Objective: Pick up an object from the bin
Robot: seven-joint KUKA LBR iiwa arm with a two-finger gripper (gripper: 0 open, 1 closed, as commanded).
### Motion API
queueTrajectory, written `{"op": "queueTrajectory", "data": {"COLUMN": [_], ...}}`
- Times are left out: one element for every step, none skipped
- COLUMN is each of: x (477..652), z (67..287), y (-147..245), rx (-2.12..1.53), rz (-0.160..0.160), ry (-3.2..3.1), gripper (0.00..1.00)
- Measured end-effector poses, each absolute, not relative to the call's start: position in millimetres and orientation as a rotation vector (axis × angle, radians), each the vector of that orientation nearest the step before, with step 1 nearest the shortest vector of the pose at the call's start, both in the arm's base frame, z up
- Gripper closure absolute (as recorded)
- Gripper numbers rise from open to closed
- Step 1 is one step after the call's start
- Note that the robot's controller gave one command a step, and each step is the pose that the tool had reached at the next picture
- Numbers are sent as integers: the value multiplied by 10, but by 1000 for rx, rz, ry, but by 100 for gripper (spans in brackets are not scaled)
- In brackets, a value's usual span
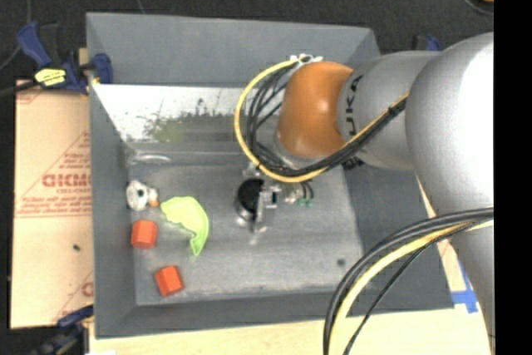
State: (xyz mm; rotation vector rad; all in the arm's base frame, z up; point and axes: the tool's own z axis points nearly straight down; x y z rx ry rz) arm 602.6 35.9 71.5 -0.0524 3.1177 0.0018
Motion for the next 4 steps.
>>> {"op": "queueTrajectory", "data": {"x": [6027, 6027, 6027, 6027], "z": [716, 716, 716, 716], "y": [359, 358, 358, 358], "rx": [-56, -59, -61, -63], "rz": [1, 1, 1, 1], "ry": [3118, 3118, 3117, 3117], "gripper": [100, 100, 100, 100]}}
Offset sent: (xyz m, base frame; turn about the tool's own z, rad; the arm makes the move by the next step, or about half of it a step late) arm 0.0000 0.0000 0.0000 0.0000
